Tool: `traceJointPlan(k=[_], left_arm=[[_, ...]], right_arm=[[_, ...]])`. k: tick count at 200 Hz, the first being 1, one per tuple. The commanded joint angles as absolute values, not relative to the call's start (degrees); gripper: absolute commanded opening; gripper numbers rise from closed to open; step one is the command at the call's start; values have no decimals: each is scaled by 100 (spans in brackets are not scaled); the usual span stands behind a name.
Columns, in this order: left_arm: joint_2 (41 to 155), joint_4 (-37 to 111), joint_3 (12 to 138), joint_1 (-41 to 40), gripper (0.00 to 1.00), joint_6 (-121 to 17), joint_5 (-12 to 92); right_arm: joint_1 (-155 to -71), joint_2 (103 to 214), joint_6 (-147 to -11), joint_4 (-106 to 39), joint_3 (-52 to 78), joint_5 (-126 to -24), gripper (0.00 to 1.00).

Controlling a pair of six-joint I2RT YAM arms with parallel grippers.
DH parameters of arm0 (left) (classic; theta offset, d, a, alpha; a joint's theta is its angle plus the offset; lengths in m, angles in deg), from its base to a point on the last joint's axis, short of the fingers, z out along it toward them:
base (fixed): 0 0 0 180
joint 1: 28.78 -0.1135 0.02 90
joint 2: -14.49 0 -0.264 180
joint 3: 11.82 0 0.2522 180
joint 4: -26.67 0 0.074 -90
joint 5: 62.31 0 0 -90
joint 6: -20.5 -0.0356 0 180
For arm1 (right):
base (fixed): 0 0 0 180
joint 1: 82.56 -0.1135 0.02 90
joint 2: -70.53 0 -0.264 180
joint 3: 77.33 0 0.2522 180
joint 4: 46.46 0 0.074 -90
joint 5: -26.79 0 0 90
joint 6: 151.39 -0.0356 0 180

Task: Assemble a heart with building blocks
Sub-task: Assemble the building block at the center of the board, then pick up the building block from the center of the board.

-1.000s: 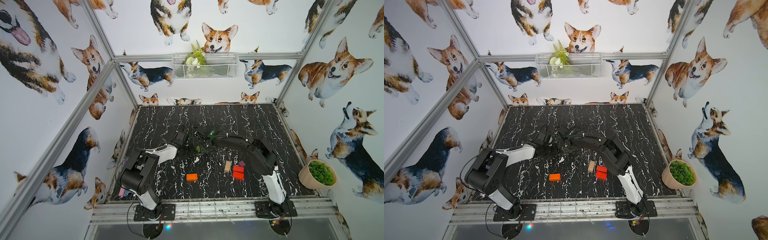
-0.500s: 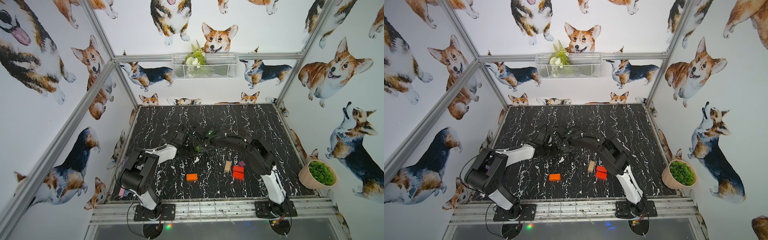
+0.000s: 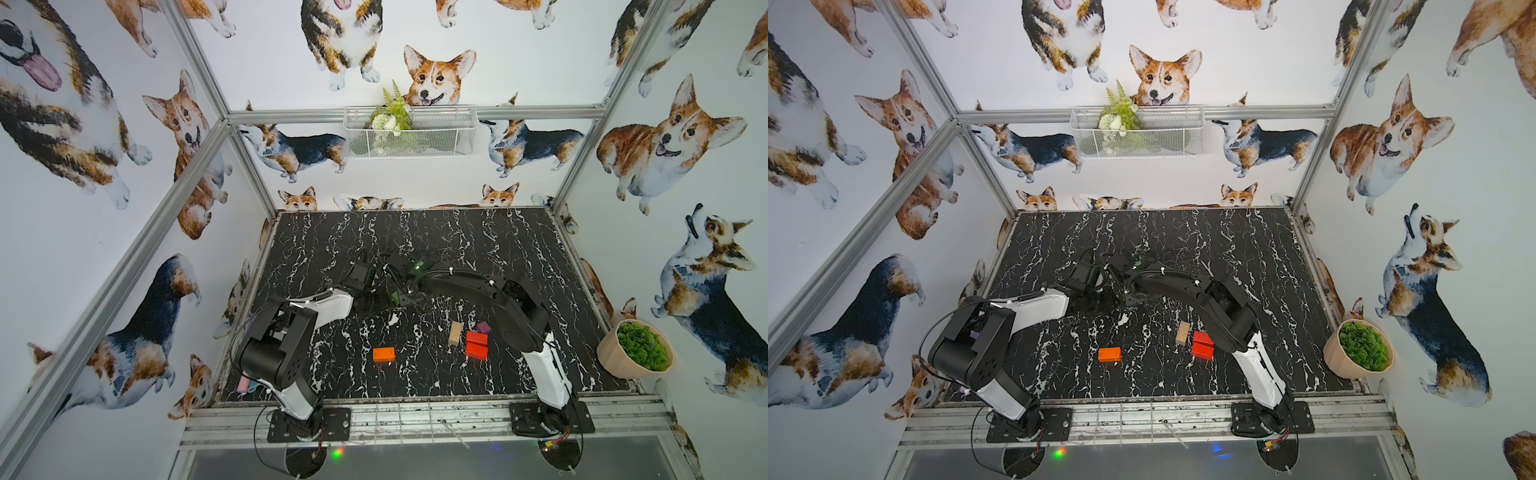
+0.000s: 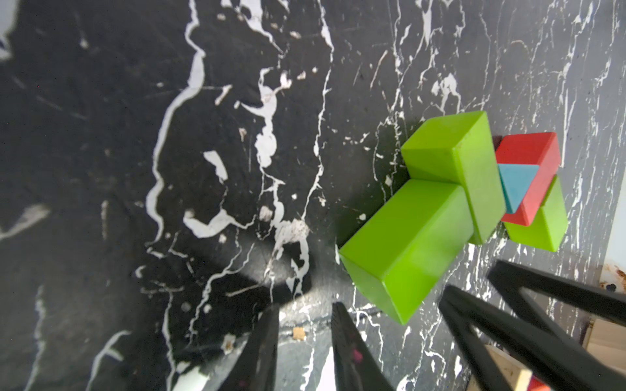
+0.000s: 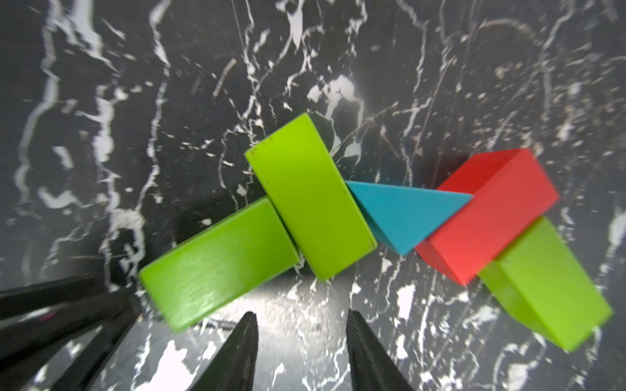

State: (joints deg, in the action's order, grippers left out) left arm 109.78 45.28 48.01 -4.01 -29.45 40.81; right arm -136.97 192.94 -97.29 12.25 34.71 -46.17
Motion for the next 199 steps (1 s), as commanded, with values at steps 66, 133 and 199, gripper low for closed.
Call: traceJointPlan(k=[66,133,199], left_arm=[[8865,7002,5011,-449,37,-3531,2953],[6643,9135,4466,1016,68,-2617,2716],[6983,8503,3856,3085,67,-488,2252]], right_arm=[[-13933,16532,-9453,2144,2034,-4086,62],[-13879,14305,-9891,2224,-116,-4396,84],[-13406,14452,-10396,3150,-4,-4541,81]])
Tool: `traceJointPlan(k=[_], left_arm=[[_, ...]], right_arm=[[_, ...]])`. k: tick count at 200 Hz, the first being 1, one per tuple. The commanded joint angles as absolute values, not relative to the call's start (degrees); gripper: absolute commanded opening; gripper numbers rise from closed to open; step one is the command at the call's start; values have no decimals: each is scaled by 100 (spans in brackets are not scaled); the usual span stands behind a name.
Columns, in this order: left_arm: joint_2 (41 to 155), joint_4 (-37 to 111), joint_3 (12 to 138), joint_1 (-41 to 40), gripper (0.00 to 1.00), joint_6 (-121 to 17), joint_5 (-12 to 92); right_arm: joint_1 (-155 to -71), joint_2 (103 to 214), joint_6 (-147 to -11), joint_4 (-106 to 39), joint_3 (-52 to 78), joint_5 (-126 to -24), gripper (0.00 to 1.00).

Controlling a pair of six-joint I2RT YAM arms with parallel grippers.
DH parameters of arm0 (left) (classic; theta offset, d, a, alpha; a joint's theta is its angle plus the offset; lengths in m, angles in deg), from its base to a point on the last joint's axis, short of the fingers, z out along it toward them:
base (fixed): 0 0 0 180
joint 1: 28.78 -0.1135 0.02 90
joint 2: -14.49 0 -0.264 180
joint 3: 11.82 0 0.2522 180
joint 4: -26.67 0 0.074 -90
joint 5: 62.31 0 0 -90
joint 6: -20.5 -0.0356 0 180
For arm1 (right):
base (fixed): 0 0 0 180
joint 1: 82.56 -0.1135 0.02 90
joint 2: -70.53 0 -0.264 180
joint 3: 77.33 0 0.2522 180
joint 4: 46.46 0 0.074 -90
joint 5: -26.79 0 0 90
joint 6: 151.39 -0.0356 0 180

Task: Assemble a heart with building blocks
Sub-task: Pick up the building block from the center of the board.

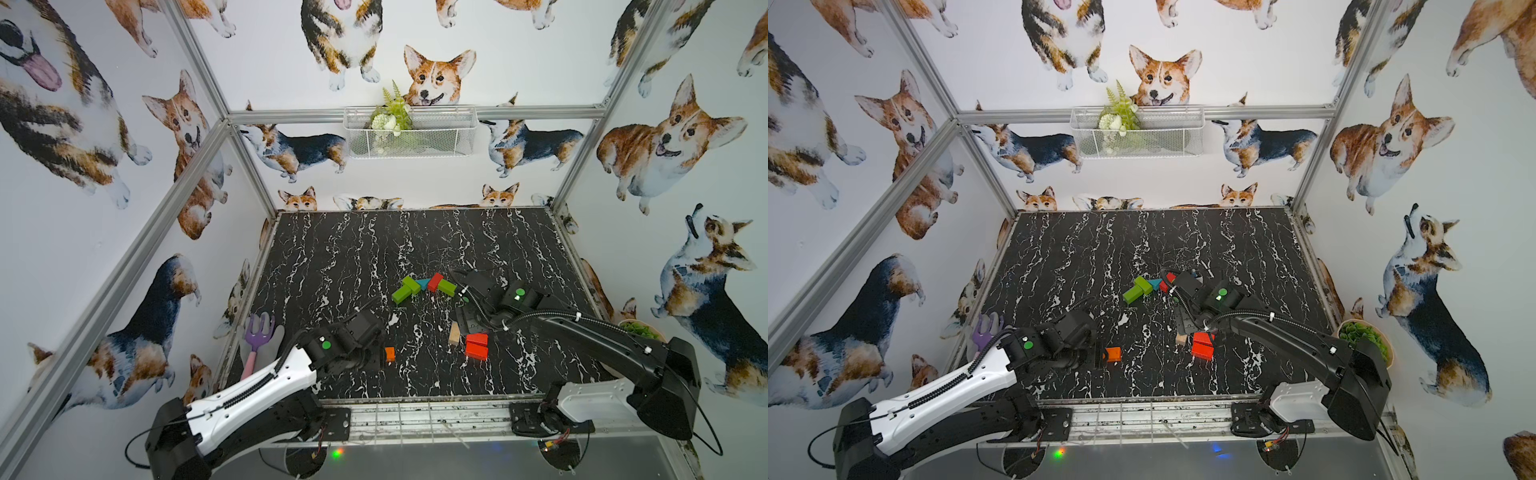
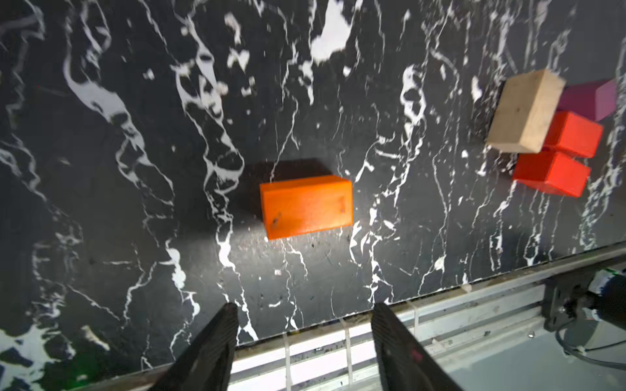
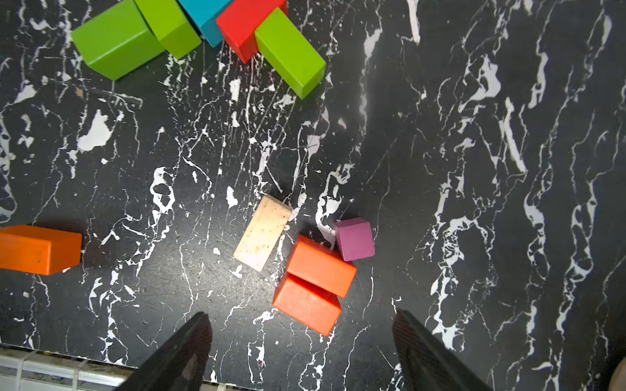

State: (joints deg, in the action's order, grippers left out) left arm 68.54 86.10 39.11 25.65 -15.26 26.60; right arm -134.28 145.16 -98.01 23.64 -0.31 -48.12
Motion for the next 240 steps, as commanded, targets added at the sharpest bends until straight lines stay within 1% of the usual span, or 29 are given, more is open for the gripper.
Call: traceJointPlan(k=[1,17,21,24,27,31,47,60,82,98,113,127,151,167,176,184,195,207,224,240], left_arm=[[6985,8519,3862,3096,68,-485,2233],[7004,8648,3912,3147,78,-529,2098],[6998,8653,3912,3142,80,-556,2073],[6996,8656,3912,3133,86,-576,2049],[6988,8653,3920,3129,97,-597,2044],[6979,8649,3933,3113,100,-618,2039],[6928,8655,3990,2987,100,-732,2013],[6849,8700,4035,2813,100,-886,1999],[6636,8689,4054,2273,100,-1221,2238],[6463,8601,4085,1822,100,-1525,2554],[6320,8684,4194,1556,100,-1773,2587],[6242,8783,4308,1441,100,-1966,2500],[6330,8782,4386,1315,100,-2148,2525],[6464,8714,4378,1238,100,-2207,2598],[6546,8697,4402,1211,100,-2229,2636],[6592,8700,4433,1199,100,-2254,2634],[6609,8748,4473,1186,100,-2274,2540],[6585,8789,4483,1144,100,-2268,2393],[6534,8740,4450,1008,100,-2253,2338],[6513,8667,4413,819,100,-2207,2340]], right_arm=[[-13406,14439,-10403,3148,-21,-4534,81],[-13346,14255,-10455,3016,-270,-4661,80],[-13265,14180,-10426,2890,-409,-4918,80],[-13213,14154,-10415,2819,-486,-5066,80],[-13131,14122,-10419,2701,-610,-5303,80],[-13102,14120,-10423,2664,-662,-5374,80],[-12947,14196,-10498,2417,-996,-5770,84],[-12931,14295,-10555,2201,-1122,-5836,89],[-12884,14685,-10692,1864,-1142,-5861,89],[-12845,14967,-10789,1784,-1119,-5810,86],[-12835,15173,-10901,1722,-1093,-5682,82],[-12802,15332,-10999,1687,-1093,-5618,78],[-12749,15513,-11018,1540,-1140,-5537,76],[-12652,15629,-10982,1456,-1127,-5624,73],[-12652,15691,-10975,1699,-998,-5597,71],[-12748,15645,-10998,1943,-870,-5471,70],[-13084,15403,-11086,2371,-588,-4977,70],[-13321,15249,-11096,2571,-356,-4661,70],[-13327,15368,-10957,2458,-134,-4862,68],[-13327,15831,-10773,2395,194,-5053,65]])
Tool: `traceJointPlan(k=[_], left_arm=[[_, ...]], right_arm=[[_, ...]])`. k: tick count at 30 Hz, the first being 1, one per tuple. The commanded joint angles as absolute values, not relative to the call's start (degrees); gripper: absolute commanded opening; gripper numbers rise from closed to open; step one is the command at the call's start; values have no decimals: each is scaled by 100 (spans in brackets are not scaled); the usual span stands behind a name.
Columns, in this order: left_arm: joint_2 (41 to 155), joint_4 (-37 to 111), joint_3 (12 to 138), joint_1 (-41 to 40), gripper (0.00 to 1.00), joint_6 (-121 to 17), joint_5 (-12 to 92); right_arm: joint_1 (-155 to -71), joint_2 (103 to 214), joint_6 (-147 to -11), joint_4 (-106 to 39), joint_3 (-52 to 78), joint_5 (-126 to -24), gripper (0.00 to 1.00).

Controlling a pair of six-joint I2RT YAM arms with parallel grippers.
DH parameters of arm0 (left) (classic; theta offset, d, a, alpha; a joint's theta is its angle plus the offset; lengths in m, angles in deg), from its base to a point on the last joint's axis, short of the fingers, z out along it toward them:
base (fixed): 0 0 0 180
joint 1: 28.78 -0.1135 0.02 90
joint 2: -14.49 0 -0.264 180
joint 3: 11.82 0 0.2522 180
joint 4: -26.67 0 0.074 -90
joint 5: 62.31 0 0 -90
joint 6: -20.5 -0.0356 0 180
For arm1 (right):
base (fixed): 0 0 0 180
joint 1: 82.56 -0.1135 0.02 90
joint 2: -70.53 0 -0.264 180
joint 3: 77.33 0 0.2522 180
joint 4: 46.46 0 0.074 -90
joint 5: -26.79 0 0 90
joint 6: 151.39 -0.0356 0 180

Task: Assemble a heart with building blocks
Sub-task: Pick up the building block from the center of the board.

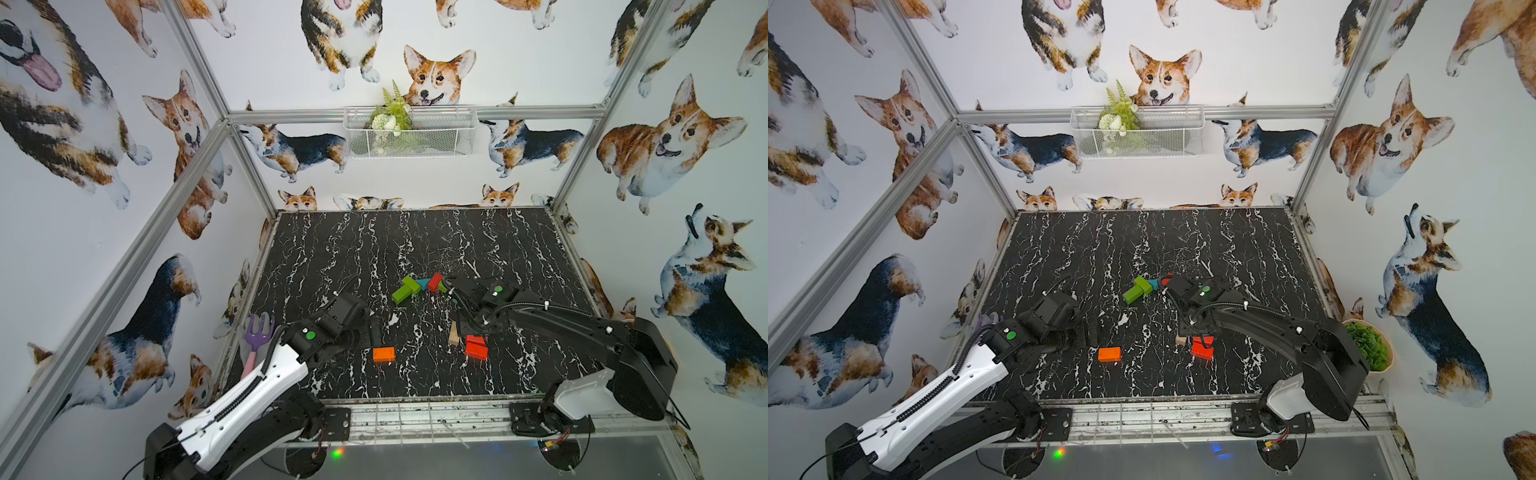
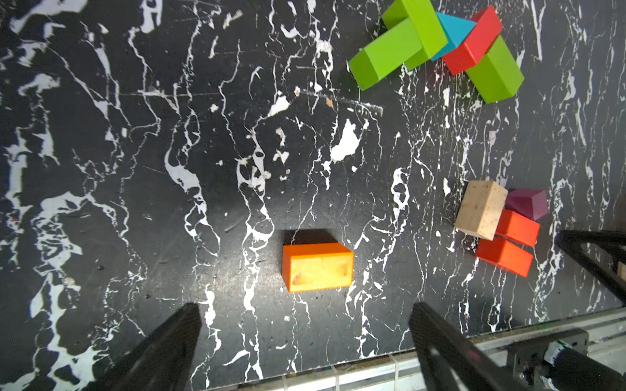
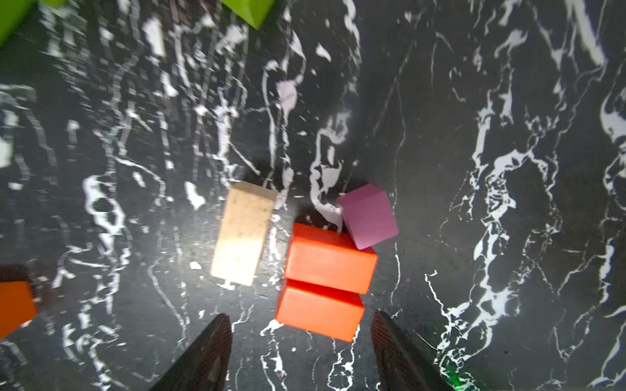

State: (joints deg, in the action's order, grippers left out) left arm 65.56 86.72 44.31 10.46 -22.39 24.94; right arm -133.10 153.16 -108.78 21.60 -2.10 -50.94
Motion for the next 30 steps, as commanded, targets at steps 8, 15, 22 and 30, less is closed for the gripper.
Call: traceJointPlan(k=[8,15,22,30], left_arm=[[6450,8498,4370,349,100,-2468,2655],[6691,8455,4350,62,100,-2611,2911],[6758,8438,4435,31,100,-2762,2964],[6912,8266,4432,0,100,-2813,2879]], right_arm=[[-13327,16927,-10356,2232,746,-5503,56],[-13293,17430,-10368,2110,817,-5589,52],[-13283,17514,-10442,1995,648,-5572,51],[-13324,17497,-10021,1749,627,-5730,19]])
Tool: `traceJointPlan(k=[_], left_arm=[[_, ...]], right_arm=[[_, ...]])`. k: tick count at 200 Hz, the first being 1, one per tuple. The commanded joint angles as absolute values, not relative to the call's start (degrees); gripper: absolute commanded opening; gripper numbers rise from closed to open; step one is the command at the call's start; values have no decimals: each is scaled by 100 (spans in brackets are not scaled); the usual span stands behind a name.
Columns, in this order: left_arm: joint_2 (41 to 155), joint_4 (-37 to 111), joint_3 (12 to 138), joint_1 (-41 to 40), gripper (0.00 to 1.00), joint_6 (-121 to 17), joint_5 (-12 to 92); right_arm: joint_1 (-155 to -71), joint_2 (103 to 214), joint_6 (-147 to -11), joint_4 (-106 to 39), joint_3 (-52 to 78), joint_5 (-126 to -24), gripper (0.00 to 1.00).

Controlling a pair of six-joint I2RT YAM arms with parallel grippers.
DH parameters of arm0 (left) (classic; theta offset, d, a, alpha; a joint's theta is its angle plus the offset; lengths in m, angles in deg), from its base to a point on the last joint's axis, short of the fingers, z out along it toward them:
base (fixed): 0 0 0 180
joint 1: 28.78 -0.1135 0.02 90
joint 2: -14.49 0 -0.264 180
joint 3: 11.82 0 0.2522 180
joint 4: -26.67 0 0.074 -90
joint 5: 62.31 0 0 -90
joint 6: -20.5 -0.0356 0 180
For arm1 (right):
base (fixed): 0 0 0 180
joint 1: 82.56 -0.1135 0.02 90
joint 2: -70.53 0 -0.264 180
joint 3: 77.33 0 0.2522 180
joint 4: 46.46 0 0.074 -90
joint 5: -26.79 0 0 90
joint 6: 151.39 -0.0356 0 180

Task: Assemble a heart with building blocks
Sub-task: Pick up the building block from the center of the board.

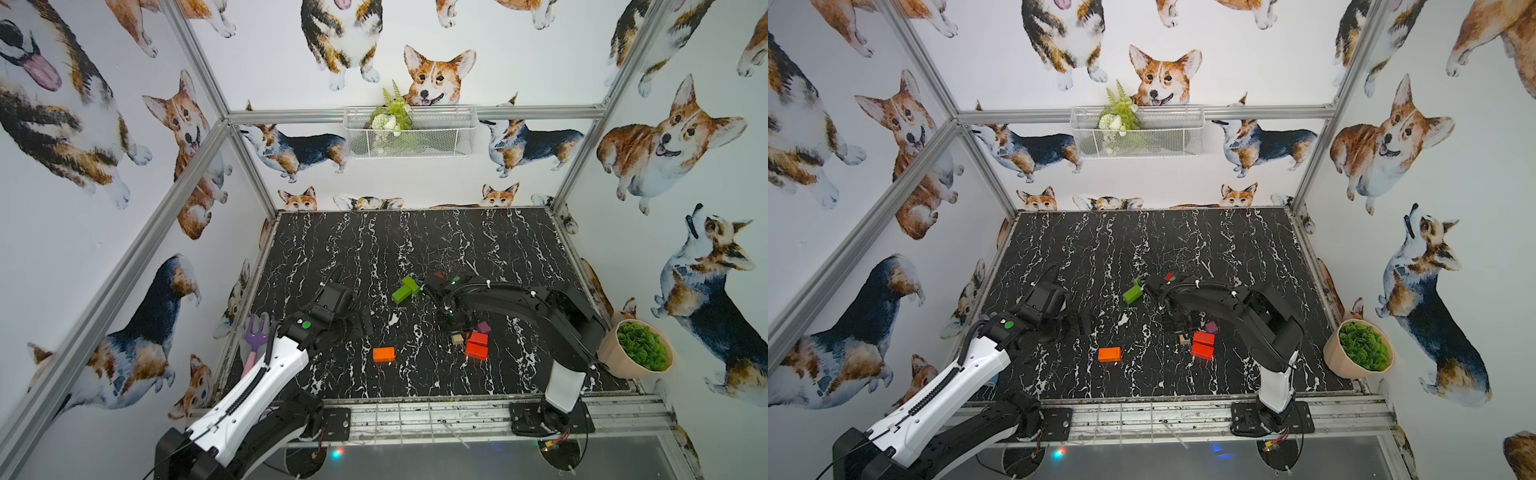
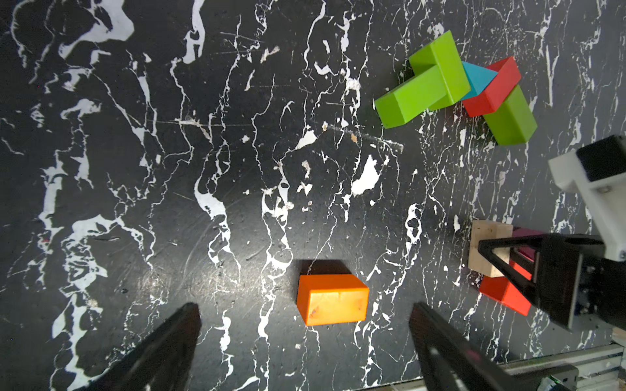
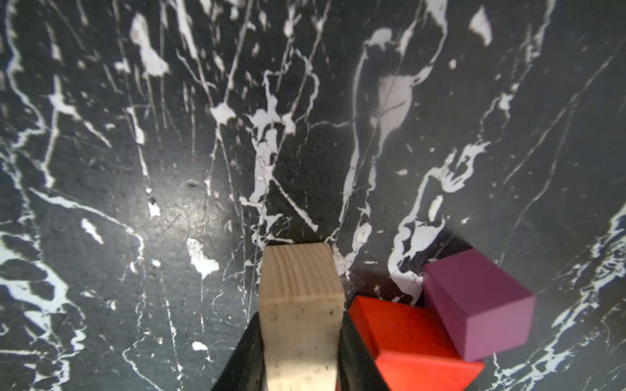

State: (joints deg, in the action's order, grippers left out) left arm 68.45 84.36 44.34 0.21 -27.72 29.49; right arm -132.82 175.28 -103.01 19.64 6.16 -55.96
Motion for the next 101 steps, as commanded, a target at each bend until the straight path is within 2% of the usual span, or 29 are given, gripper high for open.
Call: traceJointPlan(k=[1,27,50,87,101], left_arm=[[6957,8218,4420,-9,100,-2804,2866],[7197,7965,4446,-39,100,-2784,2878],[7392,7808,4523,-48,100,-2783,2892],[7444,7722,4477,-139,100,-2837,2765],[7418,7668,4378,-234,100,-2853,2773]], right_arm=[[-13363,17478,-9861,1664,653,-5770,17],[-13491,17588,-8964,1261,937,-6411,11],[-13637,18037,-8522,1490,1649,-6371,7],[-13695,18765,-8231,1555,2502,-6438,6],[-13731,18983,-8170,1620,2756,-6409,9]])
